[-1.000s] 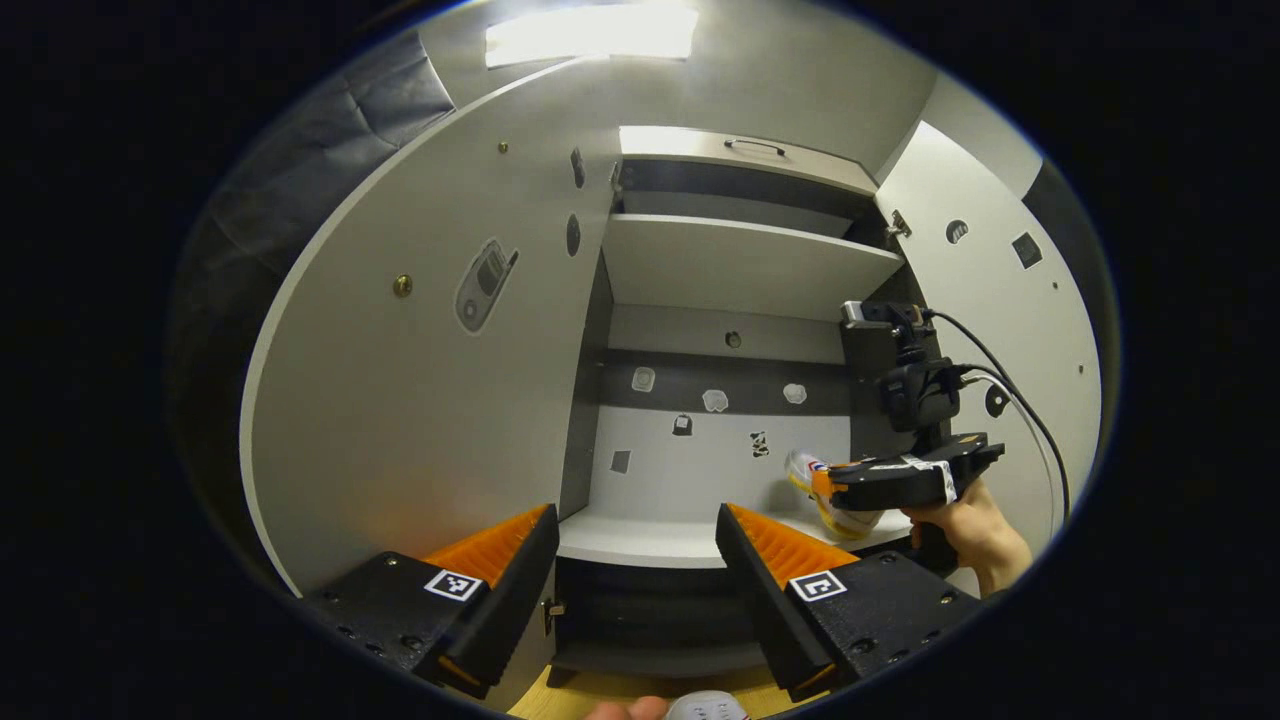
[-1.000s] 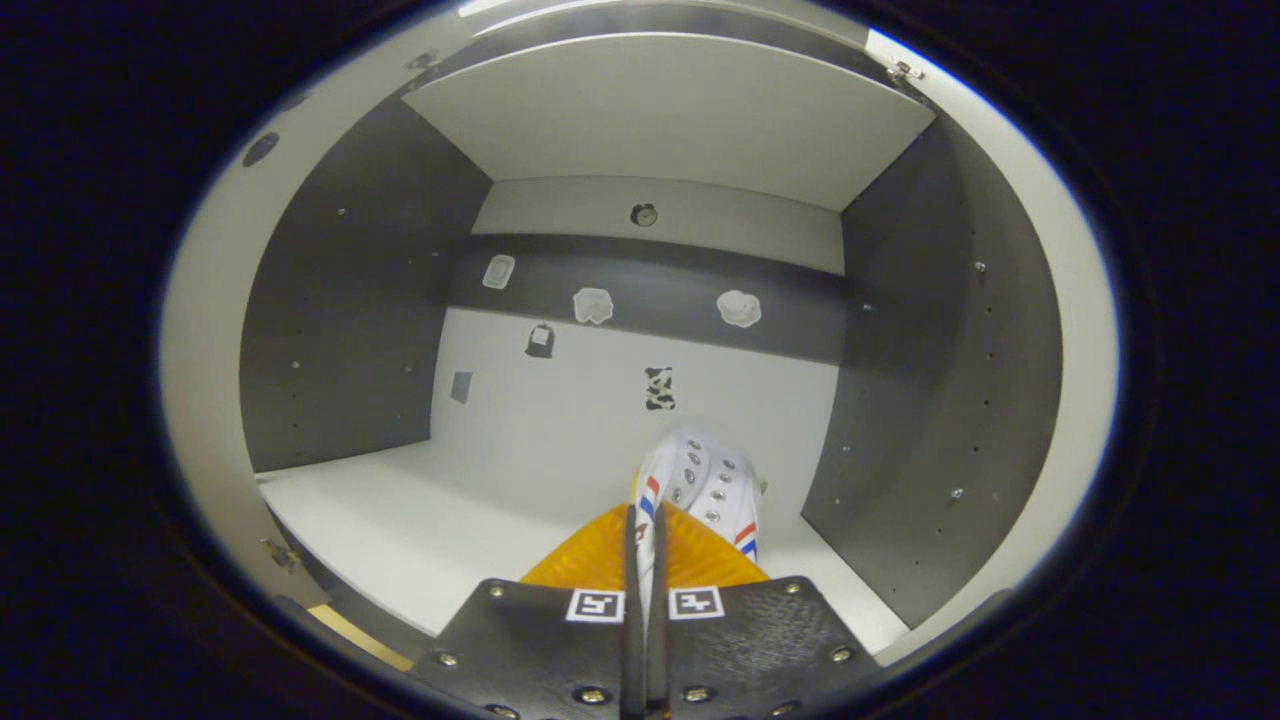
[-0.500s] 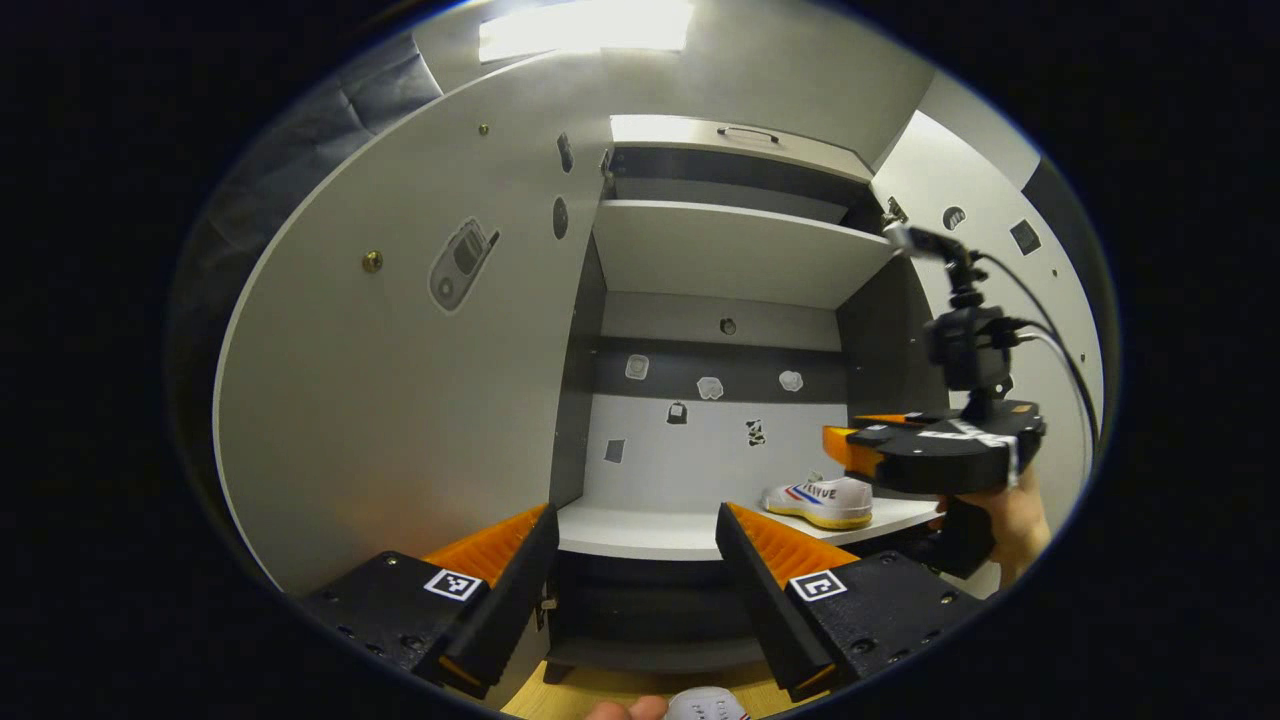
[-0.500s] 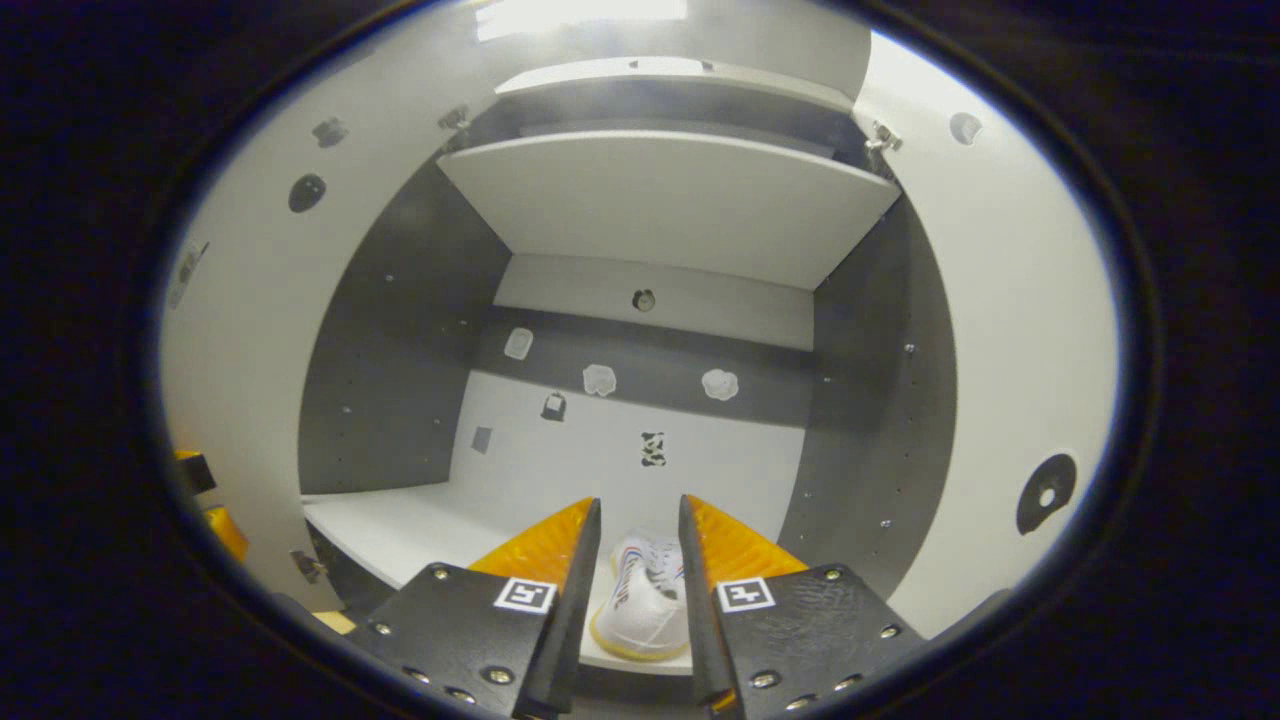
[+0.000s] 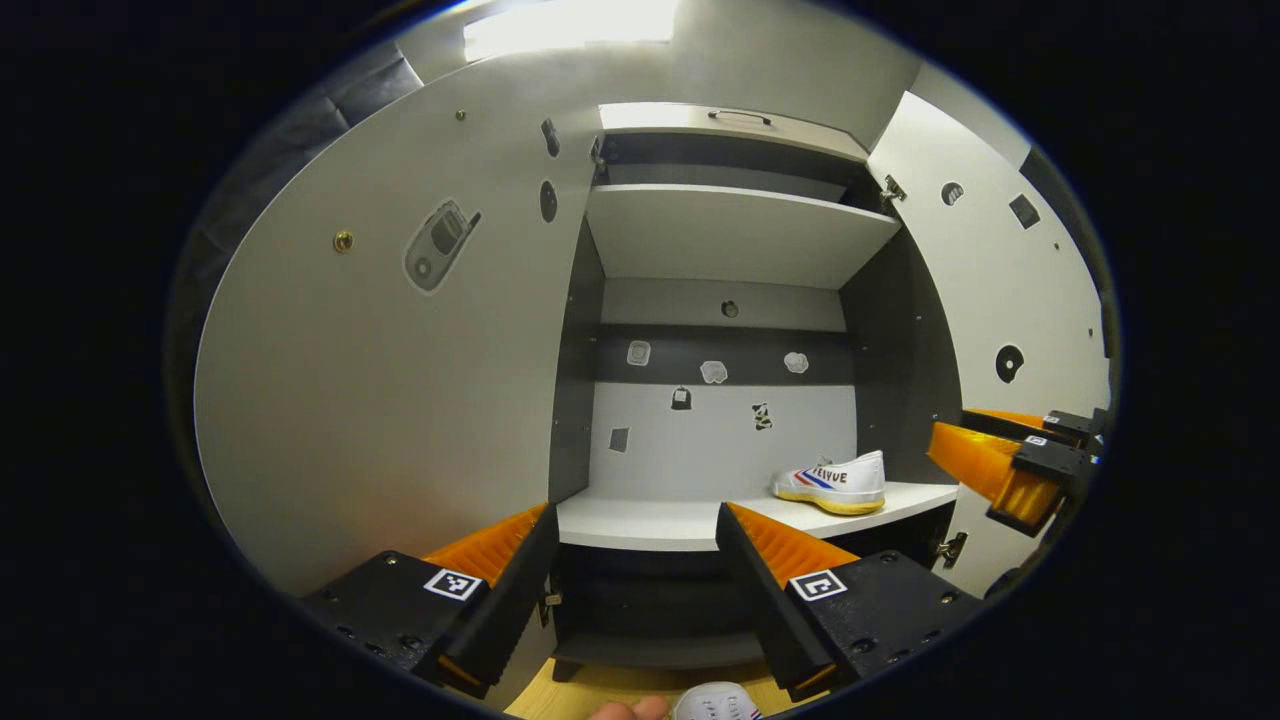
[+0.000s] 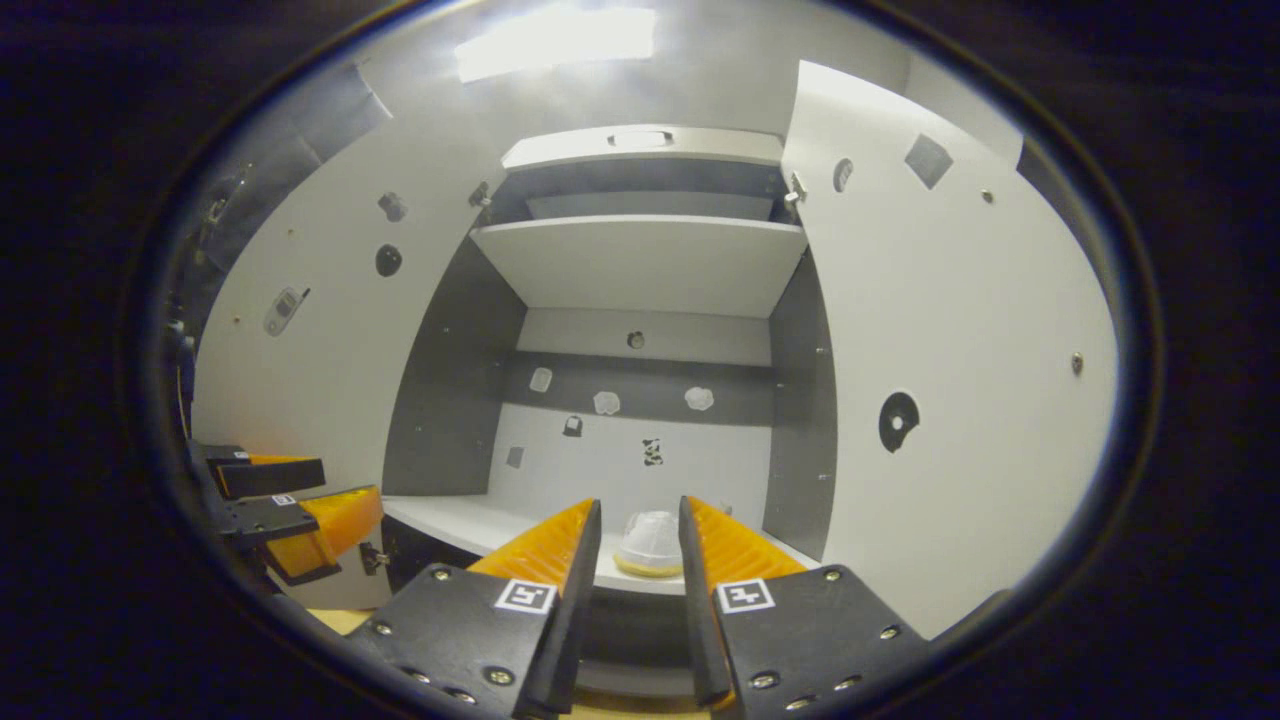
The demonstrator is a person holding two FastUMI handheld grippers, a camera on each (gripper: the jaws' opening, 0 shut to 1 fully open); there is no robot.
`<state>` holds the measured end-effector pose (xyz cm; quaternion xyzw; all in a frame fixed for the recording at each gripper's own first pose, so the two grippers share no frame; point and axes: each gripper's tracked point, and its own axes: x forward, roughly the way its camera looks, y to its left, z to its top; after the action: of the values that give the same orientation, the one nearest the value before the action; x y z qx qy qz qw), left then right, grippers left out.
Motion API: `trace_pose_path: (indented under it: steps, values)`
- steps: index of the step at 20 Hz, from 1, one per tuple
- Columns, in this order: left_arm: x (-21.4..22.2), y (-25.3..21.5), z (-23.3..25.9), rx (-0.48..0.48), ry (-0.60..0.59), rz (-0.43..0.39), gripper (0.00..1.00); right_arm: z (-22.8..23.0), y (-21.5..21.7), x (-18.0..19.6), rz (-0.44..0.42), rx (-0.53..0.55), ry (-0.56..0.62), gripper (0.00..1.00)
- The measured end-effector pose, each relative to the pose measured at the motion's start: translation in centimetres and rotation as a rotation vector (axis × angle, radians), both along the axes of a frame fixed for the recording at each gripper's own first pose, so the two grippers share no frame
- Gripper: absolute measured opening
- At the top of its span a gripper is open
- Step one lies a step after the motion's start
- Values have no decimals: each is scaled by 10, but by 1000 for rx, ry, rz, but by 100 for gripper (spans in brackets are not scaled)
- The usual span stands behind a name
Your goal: Grab one shoe with the right hand and put it into the shoe cabinet, grab the other shoe with the left hand and put it into the shoe cabinet; then close the right door with the right hand and the left door with the left hand.
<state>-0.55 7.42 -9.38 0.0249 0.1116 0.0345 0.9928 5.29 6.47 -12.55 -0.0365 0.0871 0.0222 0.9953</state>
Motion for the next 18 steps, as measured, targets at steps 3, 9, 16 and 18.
trace_pose_path:
  steps: [3, 9, 16, 18]
  values:
    - [3, 0, -6, 12, 15, 2, 96, 4, -11, -4, -8, 0, -14, 44]
    - [7, 1, -36, 35, 99, 20, 96, 10, -24, -9, -10, 19, -16, 44]
    - [-32, -25, -132, -42, 384, -44, 97, 22, -17, -22, 15, 24, -39, 44]
    - [-55, -29, -169, -59, 492, -65, 97, 24, -19, -23, 15, 35, -38, 44]
